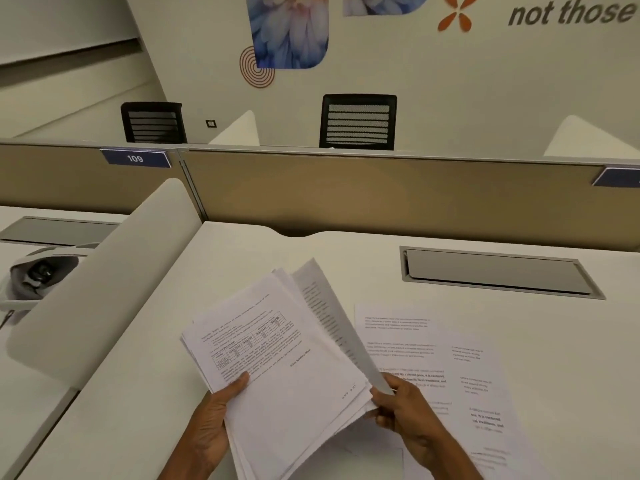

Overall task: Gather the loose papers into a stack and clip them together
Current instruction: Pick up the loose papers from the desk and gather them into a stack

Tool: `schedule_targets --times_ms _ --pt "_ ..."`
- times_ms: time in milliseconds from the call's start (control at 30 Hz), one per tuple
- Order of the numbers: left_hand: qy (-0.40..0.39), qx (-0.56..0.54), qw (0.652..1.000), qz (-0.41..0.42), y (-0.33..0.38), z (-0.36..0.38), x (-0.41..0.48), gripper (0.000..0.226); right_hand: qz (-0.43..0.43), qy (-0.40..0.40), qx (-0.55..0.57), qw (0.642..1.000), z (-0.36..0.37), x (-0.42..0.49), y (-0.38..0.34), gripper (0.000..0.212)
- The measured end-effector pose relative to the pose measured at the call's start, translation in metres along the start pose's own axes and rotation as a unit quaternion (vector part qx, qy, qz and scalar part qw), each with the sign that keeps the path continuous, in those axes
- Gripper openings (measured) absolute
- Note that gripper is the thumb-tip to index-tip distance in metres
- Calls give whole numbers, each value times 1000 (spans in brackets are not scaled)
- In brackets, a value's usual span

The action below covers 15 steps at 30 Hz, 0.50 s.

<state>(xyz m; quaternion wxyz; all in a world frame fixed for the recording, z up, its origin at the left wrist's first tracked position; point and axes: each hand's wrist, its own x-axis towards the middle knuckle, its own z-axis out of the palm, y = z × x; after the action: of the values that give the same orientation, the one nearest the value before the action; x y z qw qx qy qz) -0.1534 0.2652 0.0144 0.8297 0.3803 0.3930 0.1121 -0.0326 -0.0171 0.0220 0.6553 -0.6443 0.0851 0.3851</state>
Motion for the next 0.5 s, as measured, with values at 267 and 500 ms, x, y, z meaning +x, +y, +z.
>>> schedule_targets --times_ms 267,500 --pt "-45 75 996 -14 -9 13 -8 54 -18 -18 -19 1000 8 -19 -5 20" --pt "-71 80 994 -8 -15 35 -3 59 -53 91 -56 993 -32 -18 4 19"
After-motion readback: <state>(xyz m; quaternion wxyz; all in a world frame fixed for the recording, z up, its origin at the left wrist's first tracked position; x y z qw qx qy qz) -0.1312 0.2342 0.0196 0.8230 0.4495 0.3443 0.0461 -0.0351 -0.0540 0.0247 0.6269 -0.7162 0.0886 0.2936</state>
